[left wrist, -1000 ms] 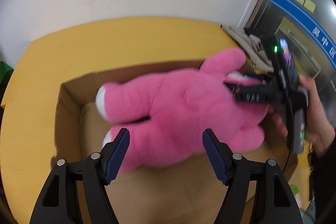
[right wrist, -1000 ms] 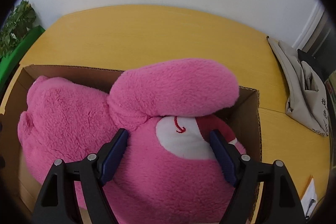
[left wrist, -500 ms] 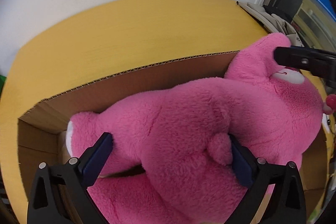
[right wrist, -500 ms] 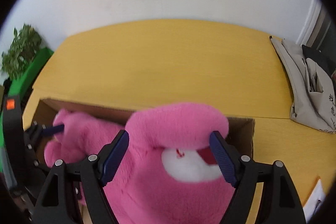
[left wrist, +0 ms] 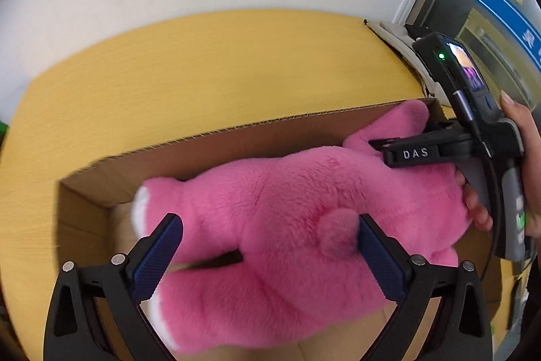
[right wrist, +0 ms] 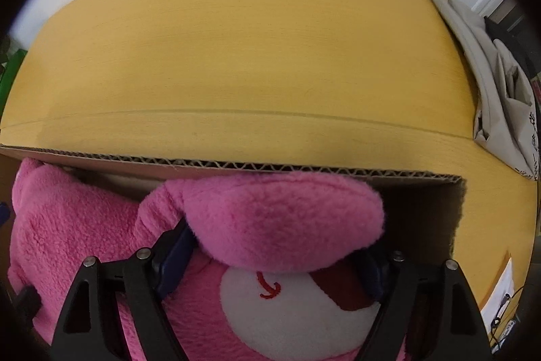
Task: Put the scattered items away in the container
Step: 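Lower the pink bear into the box and open both grippers, then withdraw both grippers and move them toward the white panda on the table, then close both grippers on the sides of the white panda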
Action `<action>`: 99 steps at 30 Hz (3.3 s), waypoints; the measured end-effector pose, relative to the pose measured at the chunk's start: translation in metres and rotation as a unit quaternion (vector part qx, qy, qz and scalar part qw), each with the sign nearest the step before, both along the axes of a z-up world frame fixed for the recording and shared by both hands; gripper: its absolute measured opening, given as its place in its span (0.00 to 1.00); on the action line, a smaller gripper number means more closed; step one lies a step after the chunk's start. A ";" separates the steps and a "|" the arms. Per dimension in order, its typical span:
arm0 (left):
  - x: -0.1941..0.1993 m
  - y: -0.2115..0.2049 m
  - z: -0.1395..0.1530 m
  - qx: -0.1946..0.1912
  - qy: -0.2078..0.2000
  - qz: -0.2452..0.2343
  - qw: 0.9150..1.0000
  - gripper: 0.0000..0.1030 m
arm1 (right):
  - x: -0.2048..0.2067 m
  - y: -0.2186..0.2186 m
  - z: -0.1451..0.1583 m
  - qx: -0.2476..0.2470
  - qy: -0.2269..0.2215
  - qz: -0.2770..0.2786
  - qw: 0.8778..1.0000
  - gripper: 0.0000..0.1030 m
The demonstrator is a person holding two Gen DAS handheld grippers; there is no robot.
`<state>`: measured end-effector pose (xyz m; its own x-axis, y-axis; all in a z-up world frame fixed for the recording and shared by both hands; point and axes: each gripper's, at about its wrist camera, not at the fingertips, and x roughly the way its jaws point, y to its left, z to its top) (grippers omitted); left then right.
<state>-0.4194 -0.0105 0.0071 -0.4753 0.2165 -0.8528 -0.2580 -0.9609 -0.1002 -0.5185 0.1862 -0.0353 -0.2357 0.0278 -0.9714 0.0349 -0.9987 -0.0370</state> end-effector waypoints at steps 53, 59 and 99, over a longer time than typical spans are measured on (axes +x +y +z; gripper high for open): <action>0.452 -0.016 0.078 0.035 0.181 0.076 0.980 1.00 | 0.519 -0.021 0.119 -0.008 0.335 0.032 0.942 0.81; 0.456 -0.040 0.071 0.044 0.171 0.086 0.980 1.00 | 0.516 -0.030 0.118 -0.024 0.342 0.037 0.939 0.81; 0.410 -0.175 -0.010 0.163 0.057 0.098 0.980 0.78 | 0.469 -0.236 0.012 -0.196 0.257 0.247 0.914 0.70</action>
<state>-0.0099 -0.1851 -0.0027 -0.6234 0.3633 -0.6924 -0.0985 -0.9149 -0.3915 -0.0491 -0.0501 -0.0237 -0.5531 -0.5311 -0.6419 0.5635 -0.8060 0.1813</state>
